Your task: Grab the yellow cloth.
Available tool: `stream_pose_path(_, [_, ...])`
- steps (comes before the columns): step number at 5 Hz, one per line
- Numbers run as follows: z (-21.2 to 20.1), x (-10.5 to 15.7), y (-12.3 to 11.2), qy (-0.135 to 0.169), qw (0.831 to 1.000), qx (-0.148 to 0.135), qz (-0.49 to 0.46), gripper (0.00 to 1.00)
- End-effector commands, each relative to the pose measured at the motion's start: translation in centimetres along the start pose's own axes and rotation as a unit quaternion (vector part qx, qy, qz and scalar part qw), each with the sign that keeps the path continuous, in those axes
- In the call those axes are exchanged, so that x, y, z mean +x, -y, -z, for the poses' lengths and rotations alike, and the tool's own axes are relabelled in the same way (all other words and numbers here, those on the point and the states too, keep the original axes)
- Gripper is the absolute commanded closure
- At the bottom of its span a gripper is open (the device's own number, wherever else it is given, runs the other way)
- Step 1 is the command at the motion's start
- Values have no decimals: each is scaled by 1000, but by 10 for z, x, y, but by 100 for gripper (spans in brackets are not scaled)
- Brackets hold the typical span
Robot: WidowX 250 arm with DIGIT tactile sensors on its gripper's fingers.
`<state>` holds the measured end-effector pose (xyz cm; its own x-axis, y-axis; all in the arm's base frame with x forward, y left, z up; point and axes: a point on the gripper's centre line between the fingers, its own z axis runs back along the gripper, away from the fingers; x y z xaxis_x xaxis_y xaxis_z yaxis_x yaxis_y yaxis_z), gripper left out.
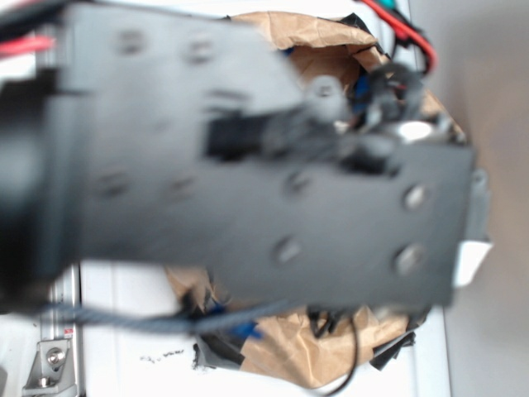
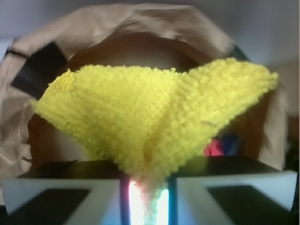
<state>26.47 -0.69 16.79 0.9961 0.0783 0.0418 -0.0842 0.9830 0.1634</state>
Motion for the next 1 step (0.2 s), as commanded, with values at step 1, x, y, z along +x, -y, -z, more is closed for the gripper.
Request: stream_pose_path(1, [-3, -15, 3, 18, 999, 9, -46, 100])
